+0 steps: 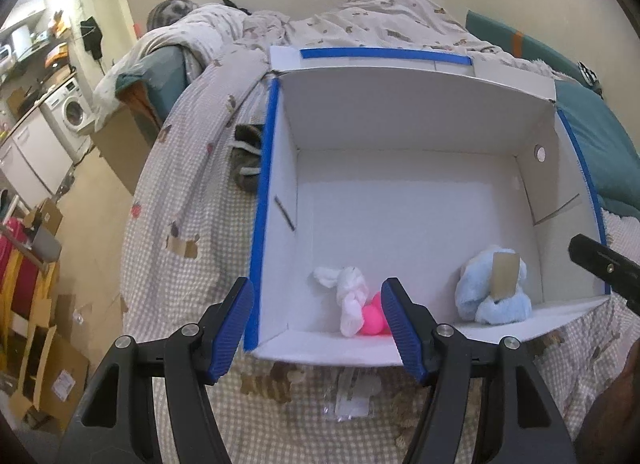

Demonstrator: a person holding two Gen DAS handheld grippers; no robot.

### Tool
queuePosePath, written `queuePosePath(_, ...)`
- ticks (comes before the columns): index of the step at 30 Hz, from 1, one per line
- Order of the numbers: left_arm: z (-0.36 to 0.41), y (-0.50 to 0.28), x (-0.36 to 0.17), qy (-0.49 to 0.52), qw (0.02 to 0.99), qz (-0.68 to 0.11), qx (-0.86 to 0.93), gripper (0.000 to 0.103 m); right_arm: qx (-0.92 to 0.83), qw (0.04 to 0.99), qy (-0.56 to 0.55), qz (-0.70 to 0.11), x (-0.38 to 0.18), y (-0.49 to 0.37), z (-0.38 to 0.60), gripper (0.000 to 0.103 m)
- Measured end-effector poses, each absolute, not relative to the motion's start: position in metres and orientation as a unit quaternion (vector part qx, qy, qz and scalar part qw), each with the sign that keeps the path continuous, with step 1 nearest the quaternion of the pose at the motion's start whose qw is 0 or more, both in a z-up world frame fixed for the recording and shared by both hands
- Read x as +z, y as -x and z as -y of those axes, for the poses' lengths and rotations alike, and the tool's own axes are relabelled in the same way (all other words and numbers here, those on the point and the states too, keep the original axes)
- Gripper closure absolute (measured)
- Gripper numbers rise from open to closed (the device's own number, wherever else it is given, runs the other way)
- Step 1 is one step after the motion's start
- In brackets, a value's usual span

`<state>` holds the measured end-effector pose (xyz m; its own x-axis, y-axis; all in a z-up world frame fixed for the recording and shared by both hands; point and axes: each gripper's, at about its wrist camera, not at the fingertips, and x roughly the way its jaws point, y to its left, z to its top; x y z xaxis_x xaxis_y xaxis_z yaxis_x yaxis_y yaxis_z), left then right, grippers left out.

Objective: Organize soft objects
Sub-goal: 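Withdraw both tools from the box toward the lace scraps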

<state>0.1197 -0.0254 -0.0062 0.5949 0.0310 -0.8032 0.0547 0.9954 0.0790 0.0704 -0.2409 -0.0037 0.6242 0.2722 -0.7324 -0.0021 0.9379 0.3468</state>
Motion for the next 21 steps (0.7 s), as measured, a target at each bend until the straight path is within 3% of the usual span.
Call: queuePosePath(21, -0.002, -0.049, -0.009, -0.008, 0.885, -0.466, 0.006, 0.04, 0.11, 0.875, -0.16, -0.443, -0.01, 0.006, 0.221, 0.024)
